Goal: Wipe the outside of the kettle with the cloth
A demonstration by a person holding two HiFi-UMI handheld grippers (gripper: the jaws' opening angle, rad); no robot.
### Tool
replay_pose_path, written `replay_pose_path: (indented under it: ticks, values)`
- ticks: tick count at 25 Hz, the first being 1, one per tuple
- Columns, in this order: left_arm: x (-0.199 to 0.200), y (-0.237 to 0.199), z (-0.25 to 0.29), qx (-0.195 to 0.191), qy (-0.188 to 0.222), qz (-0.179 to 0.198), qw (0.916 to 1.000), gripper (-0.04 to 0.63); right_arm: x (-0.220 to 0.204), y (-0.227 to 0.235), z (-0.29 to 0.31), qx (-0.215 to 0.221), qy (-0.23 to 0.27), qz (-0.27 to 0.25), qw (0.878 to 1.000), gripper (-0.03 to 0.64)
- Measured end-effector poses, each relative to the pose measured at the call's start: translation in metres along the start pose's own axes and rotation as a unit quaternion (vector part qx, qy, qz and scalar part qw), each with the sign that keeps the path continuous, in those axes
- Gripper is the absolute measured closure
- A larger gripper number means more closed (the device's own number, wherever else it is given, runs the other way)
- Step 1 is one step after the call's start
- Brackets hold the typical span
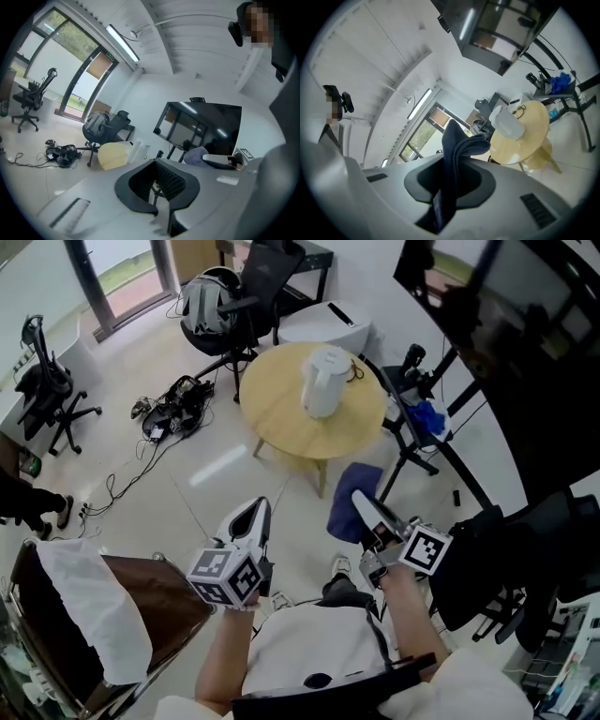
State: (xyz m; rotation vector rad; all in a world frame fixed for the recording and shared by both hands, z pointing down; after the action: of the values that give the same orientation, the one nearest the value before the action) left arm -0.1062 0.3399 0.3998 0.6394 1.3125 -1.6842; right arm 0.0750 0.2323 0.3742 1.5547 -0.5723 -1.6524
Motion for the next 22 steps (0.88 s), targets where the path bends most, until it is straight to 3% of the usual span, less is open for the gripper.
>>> replay_pose_path:
  ticks: [6, 9, 12, 16, 18, 22]
  values:
    - [-0.005, 0.004, 0.005, 0.034, 0.002, 0.001, 0.9994, 0.591, -0.013, 0.002, -0.010, -0.054, -0.023, -0.074, 0.996, 0.557]
    - [-0.005, 0.029, 0.027, 0.018, -0.001, 0.018, 0.9997, 0.591, 0.001, 0.015, -0.036, -0.090, -0.019, -0.114, 0.989, 0.557]
    - [-0.011, 0.058, 0.047, 0.015, -0.009, 0.043, 0.9989, 0.591, 0.020, 0.025, -0.063, -0.124, -0.011, -0.167, 0.978, 0.557]
    - [-0.013, 0.083, 0.062, 0.038, -0.011, 0.076, 0.9963, 0.591, 0.032, 0.023, -0.075, -0.146, -0.024, -0.246, 0.958, 0.557]
    - [-0.017, 0.093, 0.067, 0.050, -0.013, 0.080, 0.9954, 0.591, 0.030, 0.023, -0.079, -0.150, -0.031, -0.263, 0.952, 0.557]
    - [-0.032, 0.112, 0.070, 0.054, -0.021, 0.081, 0.9951, 0.591, 0.021, 0.032, -0.087, -0.142, -0.047, -0.260, 0.954, 0.557]
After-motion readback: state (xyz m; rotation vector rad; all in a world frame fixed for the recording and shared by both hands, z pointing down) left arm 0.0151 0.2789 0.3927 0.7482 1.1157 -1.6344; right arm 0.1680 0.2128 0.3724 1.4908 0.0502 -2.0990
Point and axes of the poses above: the fingertips, and each gripper's own axes: z forward along the fingers, y to its right, x out of its top, the point moved 3 cm from there along -z, backward along the fingers, and after that the axes turned 9 degrees about -y, right-handed, at the moved point
